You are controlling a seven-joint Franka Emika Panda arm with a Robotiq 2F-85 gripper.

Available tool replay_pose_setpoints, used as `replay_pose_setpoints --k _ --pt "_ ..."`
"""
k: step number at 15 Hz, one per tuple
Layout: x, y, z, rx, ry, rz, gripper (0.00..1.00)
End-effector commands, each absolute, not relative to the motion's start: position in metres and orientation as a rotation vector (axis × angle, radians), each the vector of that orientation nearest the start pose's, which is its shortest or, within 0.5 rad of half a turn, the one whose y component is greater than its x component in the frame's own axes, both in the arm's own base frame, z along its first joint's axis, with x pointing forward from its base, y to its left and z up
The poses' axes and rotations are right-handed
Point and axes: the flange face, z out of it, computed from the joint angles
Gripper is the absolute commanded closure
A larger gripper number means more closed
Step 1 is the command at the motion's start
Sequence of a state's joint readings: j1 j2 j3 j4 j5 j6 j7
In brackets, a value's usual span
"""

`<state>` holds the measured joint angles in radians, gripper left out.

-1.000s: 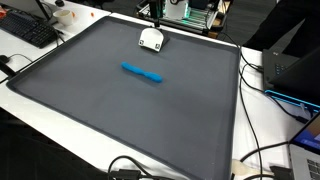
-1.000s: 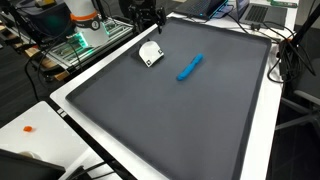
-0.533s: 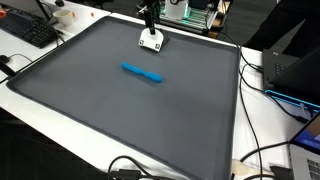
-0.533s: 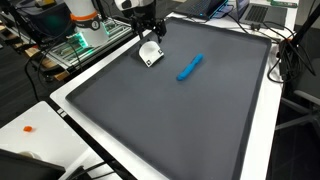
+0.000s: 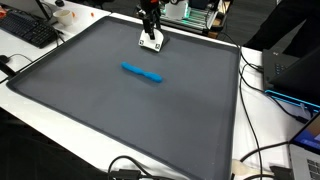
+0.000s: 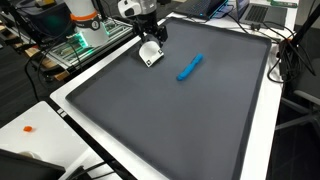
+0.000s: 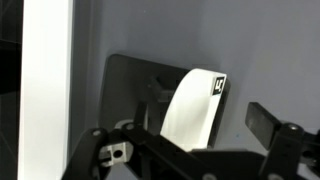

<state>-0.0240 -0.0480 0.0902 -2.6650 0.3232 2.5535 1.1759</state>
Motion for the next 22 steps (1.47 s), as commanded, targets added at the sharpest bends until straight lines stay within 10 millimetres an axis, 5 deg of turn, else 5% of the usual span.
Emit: replay_pose_setpoints --k 1,9,18,22 --pt "0.415 0.024 0.240 -2.302 1.966 0.225 0.00" --pt "0.422 0.024 0.235 -2.306 2.008 0.174 0.01" --pt "0.424 0.019 0.236 -2.260 2.064 0.156 0.79" --pt "0.426 0.017 0.240 -2.220 2.094 0.145 1.00"
